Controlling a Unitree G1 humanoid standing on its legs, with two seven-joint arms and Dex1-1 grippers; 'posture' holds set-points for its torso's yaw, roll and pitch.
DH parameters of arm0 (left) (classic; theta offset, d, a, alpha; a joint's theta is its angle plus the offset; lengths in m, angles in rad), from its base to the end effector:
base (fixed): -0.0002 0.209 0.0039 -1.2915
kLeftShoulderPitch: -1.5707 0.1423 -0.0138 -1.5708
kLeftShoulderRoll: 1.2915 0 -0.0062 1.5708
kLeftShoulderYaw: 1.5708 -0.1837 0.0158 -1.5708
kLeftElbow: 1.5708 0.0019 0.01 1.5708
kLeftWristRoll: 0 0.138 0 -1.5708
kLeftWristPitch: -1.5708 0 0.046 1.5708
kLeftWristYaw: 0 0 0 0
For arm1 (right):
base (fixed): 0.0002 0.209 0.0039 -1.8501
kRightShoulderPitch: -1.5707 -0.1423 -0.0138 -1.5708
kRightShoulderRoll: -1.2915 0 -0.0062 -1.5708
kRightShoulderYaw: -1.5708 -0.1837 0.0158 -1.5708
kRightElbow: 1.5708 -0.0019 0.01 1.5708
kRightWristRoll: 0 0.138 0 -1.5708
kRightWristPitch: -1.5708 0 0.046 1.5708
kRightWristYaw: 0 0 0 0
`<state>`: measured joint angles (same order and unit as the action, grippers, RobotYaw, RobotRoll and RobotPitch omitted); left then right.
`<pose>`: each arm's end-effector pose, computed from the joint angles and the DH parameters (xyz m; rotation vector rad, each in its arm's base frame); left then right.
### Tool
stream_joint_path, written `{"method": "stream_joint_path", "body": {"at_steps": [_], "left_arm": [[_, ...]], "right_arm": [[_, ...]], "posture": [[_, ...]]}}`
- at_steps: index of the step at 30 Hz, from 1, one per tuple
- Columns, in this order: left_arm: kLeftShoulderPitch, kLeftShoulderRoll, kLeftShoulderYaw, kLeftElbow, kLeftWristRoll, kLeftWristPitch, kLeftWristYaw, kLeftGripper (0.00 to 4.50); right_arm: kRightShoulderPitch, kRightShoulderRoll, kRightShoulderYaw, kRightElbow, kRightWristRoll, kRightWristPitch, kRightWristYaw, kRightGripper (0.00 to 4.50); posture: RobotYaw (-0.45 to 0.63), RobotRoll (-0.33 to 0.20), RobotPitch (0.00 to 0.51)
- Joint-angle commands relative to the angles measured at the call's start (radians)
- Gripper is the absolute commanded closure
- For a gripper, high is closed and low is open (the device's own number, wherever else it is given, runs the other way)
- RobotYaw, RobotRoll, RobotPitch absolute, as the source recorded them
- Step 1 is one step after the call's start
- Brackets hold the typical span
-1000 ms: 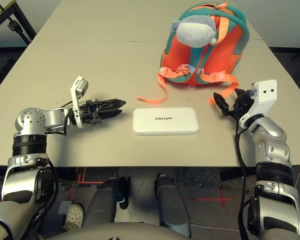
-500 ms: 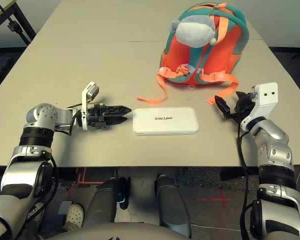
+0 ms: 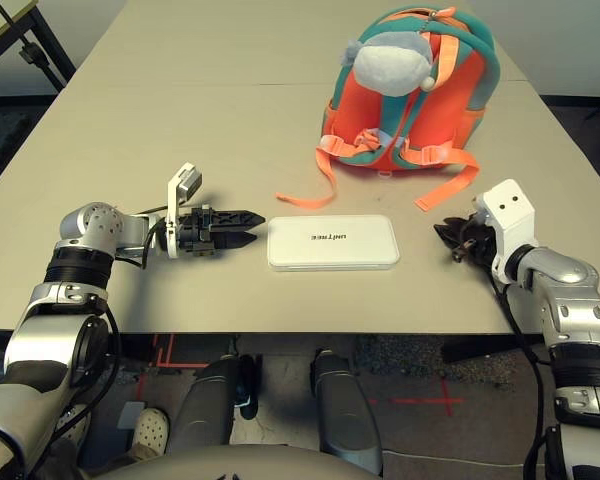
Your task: Put the pencil case into the backpack and zip it.
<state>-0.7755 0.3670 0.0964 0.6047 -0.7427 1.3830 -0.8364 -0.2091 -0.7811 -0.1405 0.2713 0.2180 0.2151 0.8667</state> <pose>0.3068 0.1914 0.1120 -0.8579 0.9262 -1.0111 0.2304 -0.3286 0.1204 -0.3716 0.3627 0.5416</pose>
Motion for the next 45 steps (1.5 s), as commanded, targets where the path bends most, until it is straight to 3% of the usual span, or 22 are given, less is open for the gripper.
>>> {"method": "stream_joint_path", "body": {"at_steps": [1, 10, 20, 37, 45], "left_arm": [[0.006, -0.010, -0.030, 0.028, 0.039, 0.006, 0.007, 0.00], [-0.001, -0.009, -0.030, 0.034, 0.059, 0.005, -0.006, 0.00], [0.008, -0.013, -0.033, 0.028, 0.075, 0.005, -0.013, 0.00], [0.012, -0.013, -0.024, 0.035, 0.094, -0.010, -0.010, 0.00], [0.010, 0.072, -0.019, 0.046, 0.117, 0.012, -0.008, 0.00]], "right_arm": [[0.037, -0.012, 0.048, -0.060, 0.012, 0.046, 0.078, 4.48], [0.069, -0.021, 0.086, -0.191, 0.058, 0.151, 0.187, 4.48], [0.050, 0.063, 0.125, -0.296, 0.097, 0.245, 0.171, 4.48], [0.018, 0.111, 0.149, -0.273, 0.061, 0.210, 0.173, 4.48], [0.018, 0.102, 0.146, -0.254, 0.045, 0.184, 0.176, 4.48]], "posture": [[-0.13, 0.000, 0.170], [-0.13, 0.000, 0.170], [-0.13, 0.000, 0.172], [-0.12, 0.000, 0.177], [-0.12, 0.000, 0.186]]}}
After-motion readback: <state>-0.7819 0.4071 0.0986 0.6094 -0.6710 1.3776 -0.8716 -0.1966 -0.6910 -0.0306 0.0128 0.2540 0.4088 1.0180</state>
